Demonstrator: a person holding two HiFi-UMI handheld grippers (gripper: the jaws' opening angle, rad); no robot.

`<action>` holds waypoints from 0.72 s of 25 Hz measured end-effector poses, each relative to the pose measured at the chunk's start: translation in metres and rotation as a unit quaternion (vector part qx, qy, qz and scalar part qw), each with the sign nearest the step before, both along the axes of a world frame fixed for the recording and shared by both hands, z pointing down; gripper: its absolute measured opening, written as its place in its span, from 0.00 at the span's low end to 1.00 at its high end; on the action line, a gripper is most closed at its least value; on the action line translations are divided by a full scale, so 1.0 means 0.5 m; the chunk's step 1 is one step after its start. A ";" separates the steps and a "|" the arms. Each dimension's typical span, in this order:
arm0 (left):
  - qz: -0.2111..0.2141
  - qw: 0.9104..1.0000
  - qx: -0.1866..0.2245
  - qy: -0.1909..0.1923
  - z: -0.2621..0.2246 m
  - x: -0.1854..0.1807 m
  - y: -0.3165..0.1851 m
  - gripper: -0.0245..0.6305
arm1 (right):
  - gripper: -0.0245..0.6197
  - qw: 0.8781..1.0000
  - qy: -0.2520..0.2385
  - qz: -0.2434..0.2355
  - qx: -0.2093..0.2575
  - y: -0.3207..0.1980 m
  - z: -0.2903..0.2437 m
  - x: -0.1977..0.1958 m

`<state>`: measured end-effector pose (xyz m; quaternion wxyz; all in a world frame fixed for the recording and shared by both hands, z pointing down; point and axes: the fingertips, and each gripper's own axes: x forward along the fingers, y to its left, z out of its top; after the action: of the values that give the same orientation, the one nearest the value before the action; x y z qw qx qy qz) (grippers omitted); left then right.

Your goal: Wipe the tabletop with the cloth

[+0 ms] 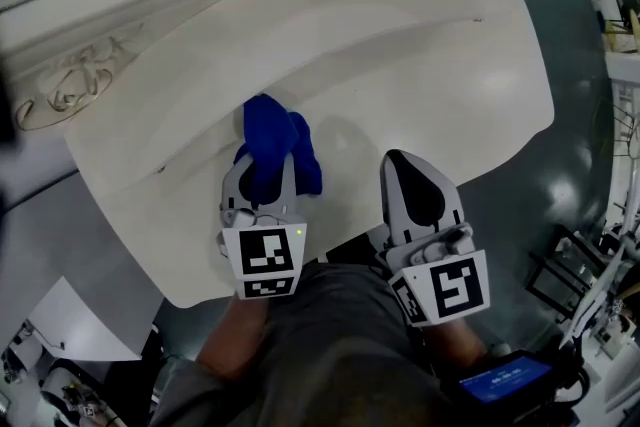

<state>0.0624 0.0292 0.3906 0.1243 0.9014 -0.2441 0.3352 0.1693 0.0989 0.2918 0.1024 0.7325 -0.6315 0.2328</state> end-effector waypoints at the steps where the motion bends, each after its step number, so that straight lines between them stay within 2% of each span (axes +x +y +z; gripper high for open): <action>1: 0.000 1.000 0.004 0.006 -0.016 0.003 0.000 0.18 | 0.06 1.000 0.003 -0.003 0.004 -0.003 -0.010 -0.003; 9: 0.021 0.995 0.038 0.087 -0.206 0.051 0.008 0.18 | 0.06 0.997 0.021 -0.045 0.063 -0.048 -0.134 -0.042; 15: -0.022 0.992 0.077 0.097 -0.286 0.104 -0.050 0.18 | 0.06 0.992 0.011 -0.093 0.089 -0.092 -0.165 -0.009; 18: -0.048 0.990 0.080 0.101 -0.312 0.130 -0.077 0.18 | 0.06 0.989 0.001 -0.117 0.092 -0.110 -0.176 0.003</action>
<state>0.1274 -0.0095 0.2346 0.0917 0.9251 -0.2990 0.2152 0.1708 0.0437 0.2037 0.0616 0.6598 -0.7318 0.1590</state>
